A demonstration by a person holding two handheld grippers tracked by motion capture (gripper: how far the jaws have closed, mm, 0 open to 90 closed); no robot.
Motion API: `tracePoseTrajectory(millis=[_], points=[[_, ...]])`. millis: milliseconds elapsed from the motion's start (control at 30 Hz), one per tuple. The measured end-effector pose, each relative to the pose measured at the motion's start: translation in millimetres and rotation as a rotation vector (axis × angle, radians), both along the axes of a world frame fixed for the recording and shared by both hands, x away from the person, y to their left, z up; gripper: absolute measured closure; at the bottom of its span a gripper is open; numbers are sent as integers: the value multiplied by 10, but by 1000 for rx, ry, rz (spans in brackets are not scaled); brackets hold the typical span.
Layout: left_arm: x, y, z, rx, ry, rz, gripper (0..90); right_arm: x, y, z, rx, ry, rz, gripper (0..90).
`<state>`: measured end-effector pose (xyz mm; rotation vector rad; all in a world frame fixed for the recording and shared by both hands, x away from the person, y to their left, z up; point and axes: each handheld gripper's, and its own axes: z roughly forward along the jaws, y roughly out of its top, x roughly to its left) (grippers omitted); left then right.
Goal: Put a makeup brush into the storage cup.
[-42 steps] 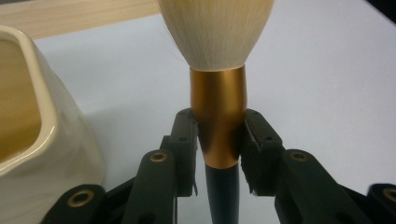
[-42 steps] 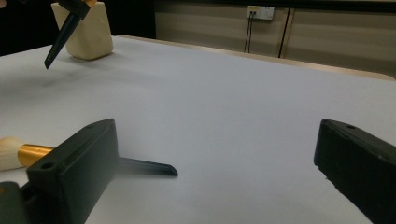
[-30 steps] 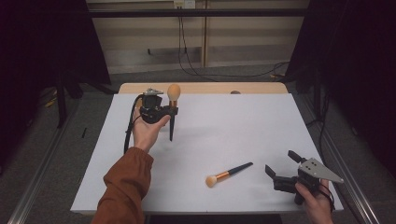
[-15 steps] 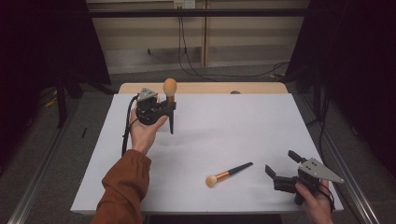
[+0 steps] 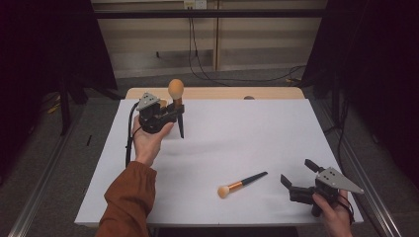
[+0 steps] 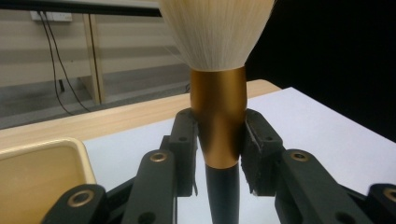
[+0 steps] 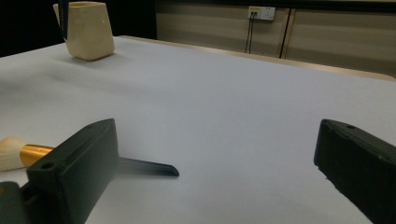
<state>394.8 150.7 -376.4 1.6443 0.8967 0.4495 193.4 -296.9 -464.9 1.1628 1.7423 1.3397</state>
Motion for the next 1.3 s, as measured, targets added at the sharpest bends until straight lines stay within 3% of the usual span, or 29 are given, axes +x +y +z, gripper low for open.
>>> tracePoseTrajectory(millis=[367,533,800,1300], points=[[-45,103,123,-41,-30,5,684,2,4,0,2,2,1,0],[-34,218,253,-50,-56,8,684,3,5,0,4,3,3,0],[-21,298,419,-44,-85,10,685,4,6,1,3,2,3,0],[99,439,647,-31,-92,56,685,7,11,0,3,3,3,0]])
